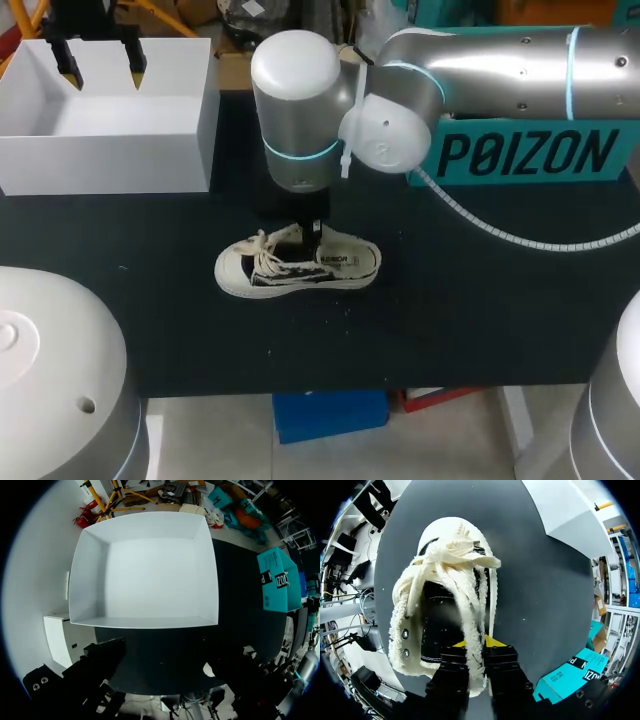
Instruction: Take the shoe out of the shoebox, open the shoe tongue, remove and reinsert the insole, then place the shoe into the shoebox
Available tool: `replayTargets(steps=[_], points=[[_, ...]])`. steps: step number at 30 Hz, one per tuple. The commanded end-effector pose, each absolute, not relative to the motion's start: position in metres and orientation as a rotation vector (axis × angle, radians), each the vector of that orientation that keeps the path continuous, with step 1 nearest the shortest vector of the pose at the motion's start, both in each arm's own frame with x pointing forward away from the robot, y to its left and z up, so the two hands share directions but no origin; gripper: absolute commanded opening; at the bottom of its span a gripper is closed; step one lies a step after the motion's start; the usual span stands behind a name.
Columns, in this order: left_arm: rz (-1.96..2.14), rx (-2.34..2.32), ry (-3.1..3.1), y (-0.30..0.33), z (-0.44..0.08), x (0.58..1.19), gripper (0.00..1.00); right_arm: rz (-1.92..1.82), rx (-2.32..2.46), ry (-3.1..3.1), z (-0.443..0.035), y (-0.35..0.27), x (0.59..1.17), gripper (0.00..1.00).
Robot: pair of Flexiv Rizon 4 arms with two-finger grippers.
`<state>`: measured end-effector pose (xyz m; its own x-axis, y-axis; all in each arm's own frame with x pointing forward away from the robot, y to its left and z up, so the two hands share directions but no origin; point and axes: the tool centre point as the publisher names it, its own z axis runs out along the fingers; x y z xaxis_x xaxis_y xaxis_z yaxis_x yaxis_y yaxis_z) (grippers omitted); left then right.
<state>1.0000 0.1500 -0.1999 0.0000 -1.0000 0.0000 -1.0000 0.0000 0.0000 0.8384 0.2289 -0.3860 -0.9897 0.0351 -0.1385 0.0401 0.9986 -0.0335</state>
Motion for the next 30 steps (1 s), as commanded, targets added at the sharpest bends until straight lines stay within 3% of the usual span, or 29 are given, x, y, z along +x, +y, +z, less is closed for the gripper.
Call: replayTargets(steps=[1,11,17,23,30], points=[[0.000,-2.222,2.221,0.150,-0.200,1.000,1.00,-0.052,0.085,2.993,-0.383,0.222,0.838,1.00],[0.000,-2.222,2.221,0.150,-0.200,1.000,1.00,0.126,0.119,2.994,-0.333,0.199,0.829,1.00],[0.000,-2.222,2.221,0.150,-0.200,1.000,1.00,0.424,0.074,3.087,-0.314,0.197,0.821,1.00],[0.000,-2.222,2.221,0.150,-0.200,1.000,1.00,0.689,0.029,3.051,-0.310,0.195,0.817,1.00],[0.000,-2.222,2.221,0.150,-0.200,1.000,1.00,0.689,0.029,3.051,-0.310,0.195,0.817,1.00]])
